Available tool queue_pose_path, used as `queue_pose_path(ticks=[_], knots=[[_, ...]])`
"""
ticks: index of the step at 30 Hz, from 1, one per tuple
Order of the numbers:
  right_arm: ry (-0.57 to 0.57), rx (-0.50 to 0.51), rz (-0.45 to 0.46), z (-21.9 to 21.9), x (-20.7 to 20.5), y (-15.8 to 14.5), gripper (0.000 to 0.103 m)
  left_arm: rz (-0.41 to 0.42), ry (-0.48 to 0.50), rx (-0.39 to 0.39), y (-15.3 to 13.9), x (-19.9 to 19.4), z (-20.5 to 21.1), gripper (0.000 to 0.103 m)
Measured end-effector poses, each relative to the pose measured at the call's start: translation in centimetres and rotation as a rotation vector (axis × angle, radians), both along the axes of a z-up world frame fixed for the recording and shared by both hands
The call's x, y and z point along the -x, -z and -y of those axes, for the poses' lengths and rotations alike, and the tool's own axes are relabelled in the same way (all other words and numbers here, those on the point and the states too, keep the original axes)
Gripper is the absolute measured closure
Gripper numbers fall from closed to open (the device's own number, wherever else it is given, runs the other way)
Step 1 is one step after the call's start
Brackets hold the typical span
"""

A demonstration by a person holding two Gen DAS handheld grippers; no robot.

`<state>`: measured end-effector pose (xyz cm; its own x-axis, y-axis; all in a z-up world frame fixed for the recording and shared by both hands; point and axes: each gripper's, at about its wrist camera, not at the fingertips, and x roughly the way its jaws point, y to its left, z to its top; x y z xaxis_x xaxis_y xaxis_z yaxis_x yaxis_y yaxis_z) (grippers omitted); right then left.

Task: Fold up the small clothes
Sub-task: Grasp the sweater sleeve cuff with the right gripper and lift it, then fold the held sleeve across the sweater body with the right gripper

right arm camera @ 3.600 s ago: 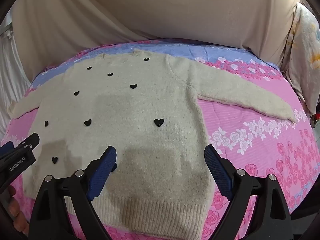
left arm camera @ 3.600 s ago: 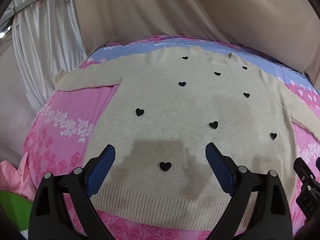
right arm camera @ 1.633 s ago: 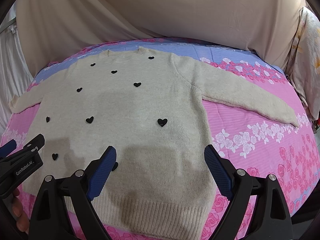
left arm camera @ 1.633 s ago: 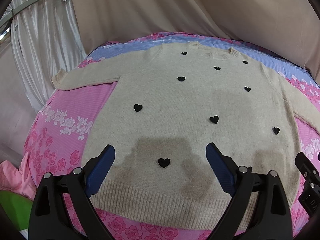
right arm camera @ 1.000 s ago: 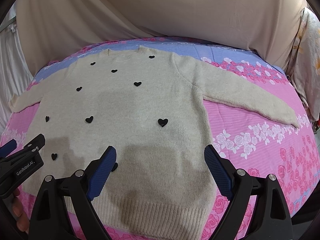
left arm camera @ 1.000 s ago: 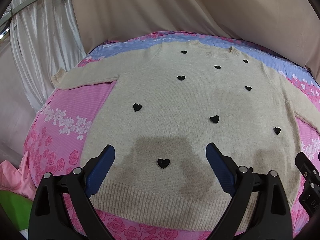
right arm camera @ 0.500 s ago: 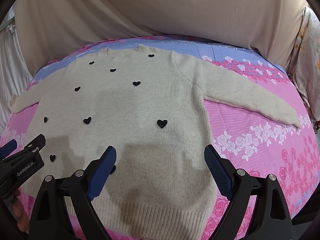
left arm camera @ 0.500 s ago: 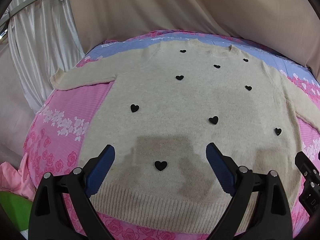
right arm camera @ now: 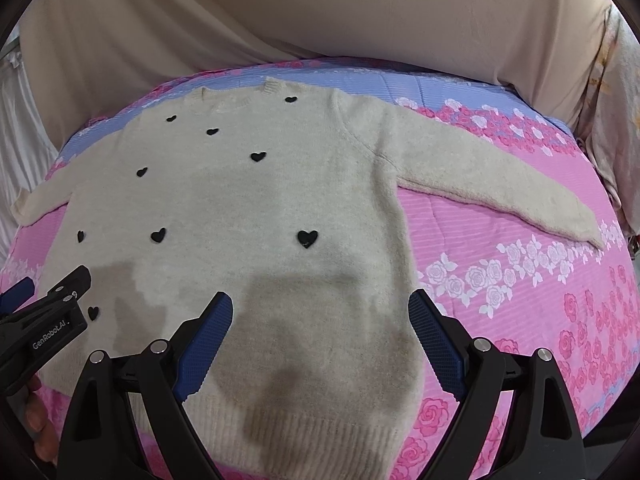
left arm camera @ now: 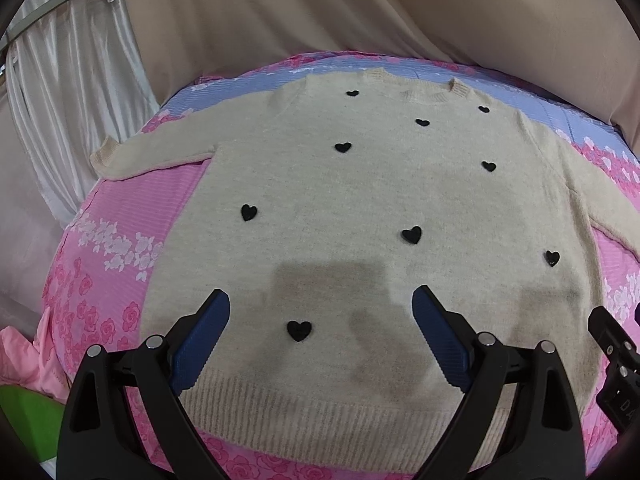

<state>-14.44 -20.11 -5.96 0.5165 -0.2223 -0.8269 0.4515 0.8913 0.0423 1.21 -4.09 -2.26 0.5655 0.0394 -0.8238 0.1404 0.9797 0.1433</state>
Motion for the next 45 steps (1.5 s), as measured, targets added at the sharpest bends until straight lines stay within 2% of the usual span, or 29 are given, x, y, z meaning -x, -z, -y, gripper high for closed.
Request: queue_pose_path(ticks=[3, 5, 6, 9, 13, 17, 19, 20, 22, 23, 25, 26, 28, 31, 35, 37, 40, 43, 45], knots=[[0.058, -0.015, 0.009, 3.0, 0.7, 0.4, 0.016, -0.002, 0.018, -0.005, 0.0, 0.2, 1.4, 0.013], [0.137, -0.017, 0.019, 6.6, 1.5, 0.6, 0.016, 0.000, 0.030, -0.008, -0.2, 0.3, 2.3, 0.011], [0.182, -0.029, 0.027, 8.7, 2.1, 0.8, 0.016, -0.003, 0.035, -0.007, -0.3, 0.3, 2.8, 0.009], [0.382, -0.062, 0.040, 17.2, 5.0, 1.8, 0.016, -0.007, 0.049, 0.003, -0.7, 0.3, 4.2, 0.008], [0.582, -0.097, 0.035, 27.1, 8.8, 3.4, 0.016, 0.008, 0.060, 0.009, -1.4, 0.4, 6.1, 0.007], [0.687, -0.251, 0.063, 35.6, 11.2, 6.1, 0.016, 0.015, 0.047, 0.001, -1.9, 0.5, 7.3, 0.007], [0.758, -0.342, 0.098, 38.4, 12.0, 7.5, 0.016, 0.015, 0.033, -0.010, -2.2, 0.4, 7.5, 0.007], [0.787, -0.388, 0.121, 39.3, 12.3, 8.0, 0.020, 0.016, 0.027, -0.017, -2.2, 0.4, 7.6, 0.007], [0.822, -0.414, 0.230, 40.5, 12.7, 8.0, 0.021, 0.020, 0.009, -0.034, -2.4, 0.4, 7.3, 0.007], [0.800, -0.441, 0.255, 41.0, 12.4, 8.2, 0.034, 0.021, -0.003, -0.040, -2.5, 0.3, 7.1, 0.007], [0.771, -0.447, 0.273, 41.5, 11.3, 8.2, 0.053, 0.018, -0.028, -0.048, -2.5, 0.1, 6.5, 0.007], [0.737, -0.497, 0.295, 41.9, 10.7, 8.6, 0.089, 0.015, -0.038, -0.048, -2.5, 0.0, 6.3, 0.007], [0.733, -0.520, 0.333, 42.0, 9.9, 8.0, 0.092, 0.011, -0.054, -0.043, -2.5, -0.2, 5.7, 0.007], [0.631, -0.491, 0.419, 40.5, 7.4, 3.7, 0.092, 0.009, -0.055, -0.032, -2.4, -0.3, 5.2, 0.007], [0.350, -0.477, 0.525, 35.1, 0.9, -4.7, 0.092, -0.002, -0.041, -0.003, -2.1, -0.6, 4.8, 0.007], [0.177, -0.470, 0.549, 30.6, -3.8, -8.7, 0.092, -0.005, -0.032, 0.019, -2.0, -0.9, 4.5, 0.007], [-0.057, -0.481, 0.549, 22.4, -10.8, -12.6, 0.092, -0.011, -0.028, 0.053, -2.0, -1.4, 3.6, 0.007], [-0.243, -0.509, 0.503, 13.4, -18.0, -13.5, 0.091, -0.017, -0.038, 0.079, -1.8, -2.0, 2.1, 0.007], [-0.368, -0.518, 0.424, 6.9, -23.3, -11.8, 0.085, -0.024, -0.052, 0.097, -1.6, -2.4, 0.7, 0.007]])
